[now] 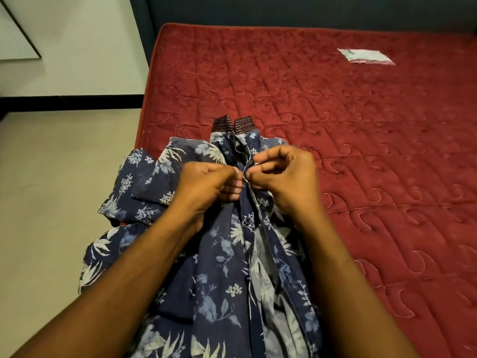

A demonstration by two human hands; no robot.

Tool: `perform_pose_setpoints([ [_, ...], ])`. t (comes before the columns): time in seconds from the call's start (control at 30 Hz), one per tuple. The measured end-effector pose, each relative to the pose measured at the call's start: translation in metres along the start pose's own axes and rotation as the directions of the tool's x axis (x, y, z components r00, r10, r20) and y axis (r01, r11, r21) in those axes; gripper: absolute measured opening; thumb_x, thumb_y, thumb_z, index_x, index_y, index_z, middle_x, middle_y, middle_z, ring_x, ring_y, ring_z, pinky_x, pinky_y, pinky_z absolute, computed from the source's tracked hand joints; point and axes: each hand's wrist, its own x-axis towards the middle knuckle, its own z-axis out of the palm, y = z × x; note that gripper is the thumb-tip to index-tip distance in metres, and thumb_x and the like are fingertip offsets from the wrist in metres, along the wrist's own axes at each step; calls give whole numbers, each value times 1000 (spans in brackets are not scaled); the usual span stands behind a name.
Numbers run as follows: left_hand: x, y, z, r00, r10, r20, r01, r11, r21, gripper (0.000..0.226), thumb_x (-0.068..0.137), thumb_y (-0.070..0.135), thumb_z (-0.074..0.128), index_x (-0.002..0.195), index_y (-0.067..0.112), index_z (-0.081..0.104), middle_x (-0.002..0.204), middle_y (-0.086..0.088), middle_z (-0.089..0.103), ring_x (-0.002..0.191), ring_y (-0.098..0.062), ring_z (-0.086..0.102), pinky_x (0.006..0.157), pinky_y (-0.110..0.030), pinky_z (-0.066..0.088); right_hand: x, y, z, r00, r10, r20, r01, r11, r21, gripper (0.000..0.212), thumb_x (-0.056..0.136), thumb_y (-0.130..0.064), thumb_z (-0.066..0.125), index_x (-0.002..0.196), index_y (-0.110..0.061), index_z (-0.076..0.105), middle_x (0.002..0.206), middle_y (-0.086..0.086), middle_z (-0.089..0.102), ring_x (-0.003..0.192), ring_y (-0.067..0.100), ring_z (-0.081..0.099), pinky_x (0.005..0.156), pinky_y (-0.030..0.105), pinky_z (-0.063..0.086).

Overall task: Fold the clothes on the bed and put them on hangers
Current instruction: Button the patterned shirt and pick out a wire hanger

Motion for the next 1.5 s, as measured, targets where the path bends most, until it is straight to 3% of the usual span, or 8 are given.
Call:
perform_pose_setpoints([
  [0.17,2,-4,3,996,-14,-84,9,998,-59,15,84,11,79,85,-3,75,67,-12,70,58,-17,64,58,-28,58,-8,-7,16,974,-227,5,220,939,-263,29,72,-8,91,93,-14,72,73,-6,75,66,3,72,63,24,61],
  [0.43,6,3,5,998,-2,-68,-8,990,-138,11,85,8,79,79,1,72,64,-7,68,56,-15,61,54,-24,57,-2,-4,9,998,-9,-58,7,1000,-19,32,71,1,87,91,-17,70,79,1,78,75,19,77,73,44,65],
  [0.73,9,-4,9,970,190,-150,-172,978,121,18,92,17,74,77,7,72,65,-15,64,54,-17,57,53,-27,51,-3,-3,5,980,142,141,-185,910,372,23,86,6,75,106,14,66,91,23,75,73,23,73,72,32,64],
  [0.87,7,0,14,982,166,-91,-161,986,51,19,93,15,72,75,10,70,59,-8,65,52,-16,59,51,-28,53,-1,-1,-2,971,180,158,-232,870,436,16,88,9,71,103,11,67,82,19,74,67,22,73,71,32,65],
  [1.07,10,7,10,970,198,-143,-184,977,105,20,94,19,73,78,8,68,57,-7,62,46,-19,59,48,-30,54,-1,-16,-9,1000,3,-7,-2,998,60,15,83,-13,85,88,-4,75,74,13,71,58,13,59,55,27,50],
  [1.27,20,12,4,946,204,-252,-198,979,51,20,93,17,74,76,8,69,56,-4,62,43,-16,58,45,-27,50,-19,-39,-9,943,170,286,-5,867,-498,40,63,-38,98,82,-17,69,70,1,74,57,16,69,57,36,60],
  [1.37,17,11,6,964,169,-205,-181,982,-44,20,94,18,73,78,7,69,62,-9,63,47,-19,58,49,-29,52,-15,-29,-1,951,125,285,-3,920,-393,22,73,-18,92,79,-14,71,73,11,74,57,27,68,60,42,61],
  [1.5,5,16,-5,974,157,-165,-170,983,-63,27,99,21,66,91,-4,70,75,-13,67,59,-21,63,54,-28,56,-14,-21,-3,943,200,265,-179,979,-102,19,76,-3,87,87,1,72,78,20,74,55,17,61,48,24,49],
])
